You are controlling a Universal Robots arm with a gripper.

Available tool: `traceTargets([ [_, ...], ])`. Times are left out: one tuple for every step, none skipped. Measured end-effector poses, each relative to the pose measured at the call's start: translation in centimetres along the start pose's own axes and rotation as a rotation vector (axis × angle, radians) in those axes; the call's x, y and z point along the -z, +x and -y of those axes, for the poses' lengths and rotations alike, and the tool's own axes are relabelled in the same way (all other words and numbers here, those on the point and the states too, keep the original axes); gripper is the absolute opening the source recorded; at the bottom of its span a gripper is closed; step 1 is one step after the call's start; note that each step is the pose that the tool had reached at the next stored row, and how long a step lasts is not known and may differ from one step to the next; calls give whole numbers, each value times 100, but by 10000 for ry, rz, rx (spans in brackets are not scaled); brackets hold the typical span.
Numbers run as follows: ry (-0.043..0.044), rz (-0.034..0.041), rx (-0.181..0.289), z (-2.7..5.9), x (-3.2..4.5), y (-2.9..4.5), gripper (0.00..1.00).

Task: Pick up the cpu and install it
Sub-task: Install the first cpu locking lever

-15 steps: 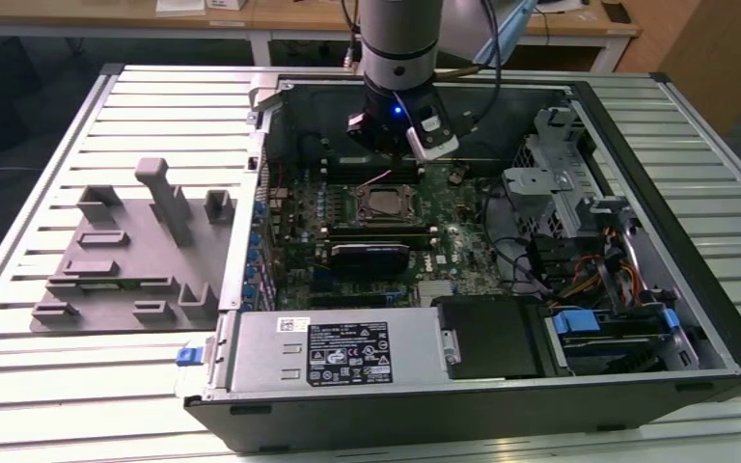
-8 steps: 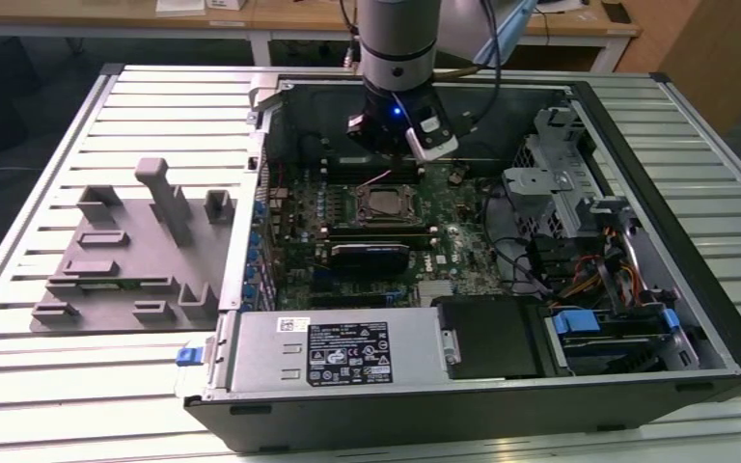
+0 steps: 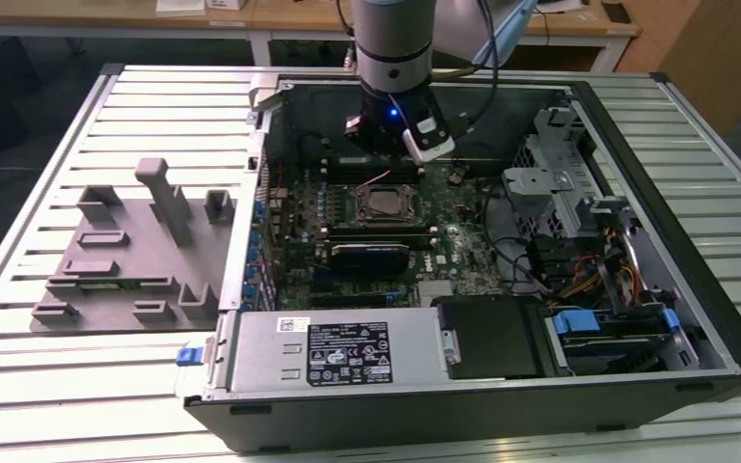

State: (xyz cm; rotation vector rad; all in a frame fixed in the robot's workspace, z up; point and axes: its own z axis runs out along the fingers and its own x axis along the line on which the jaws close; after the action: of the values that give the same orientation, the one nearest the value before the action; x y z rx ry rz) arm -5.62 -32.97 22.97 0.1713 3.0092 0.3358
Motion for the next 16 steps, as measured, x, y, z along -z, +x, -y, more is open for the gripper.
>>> traceTargets([
  [-3,4,1,1,-3,0,11],
  [-5,13,0,2,-6,3,11],
  [-6,23,3,3,-7,9,11],
  [-7,32,6,4,-9,18,11],
  [-8,40,7,6,-11,27,11],
  [-10,56,10,7,-13,34,11],
  [-12,73,14,8,-15,38,11],
  [-13,93,18,9,-18,42,11],
  [-17,119,23,11,-20,47,11],
  [-20,147,28,12,-24,53,11],
  [-23,166,32,14,-27,59,11],
  [-25,180,35,15,-31,68,11],
  [-27,190,37,17,-36,76,11],
  [-29,198,38,19,-42,82,11],
  [-28,204,40,21,-46,86,11],
  [-28,207,41,22,-51,87,11],
])
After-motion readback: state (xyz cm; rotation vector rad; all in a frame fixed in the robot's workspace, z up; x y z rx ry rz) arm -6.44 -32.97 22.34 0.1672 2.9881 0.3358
